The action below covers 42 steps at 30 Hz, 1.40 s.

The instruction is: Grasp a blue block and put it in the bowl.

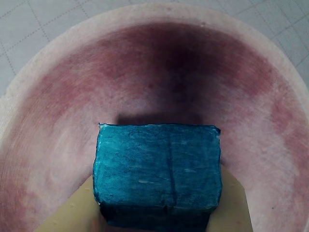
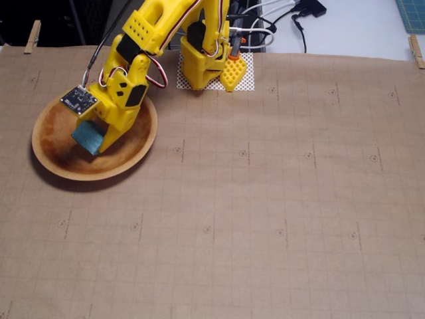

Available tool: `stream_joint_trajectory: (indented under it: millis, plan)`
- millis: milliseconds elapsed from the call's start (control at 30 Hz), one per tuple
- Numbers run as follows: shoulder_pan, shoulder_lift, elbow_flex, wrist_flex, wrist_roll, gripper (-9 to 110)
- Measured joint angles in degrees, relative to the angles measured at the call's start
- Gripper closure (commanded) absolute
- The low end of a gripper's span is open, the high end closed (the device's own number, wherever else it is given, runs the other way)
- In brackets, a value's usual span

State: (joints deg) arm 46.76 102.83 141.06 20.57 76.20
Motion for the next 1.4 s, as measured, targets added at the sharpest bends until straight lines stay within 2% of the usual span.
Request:
stream_joint_trajectory:
  millis: [267, 400, 967, 1167, 1400]
  plan:
    - [0.0, 0.0, 0.0, 0.0, 0.0, 64]
    - [0.0, 0.0, 0.0, 0.0, 0.0, 55]
    - [0.0, 0.8, 0.0, 6.2, 0.0, 53]
    - [-0.1, 9.3, 0.0, 12.0, 0.0, 54]
    - [-4.9, 20.8, 0.0, 16.7, 1.1, 54]
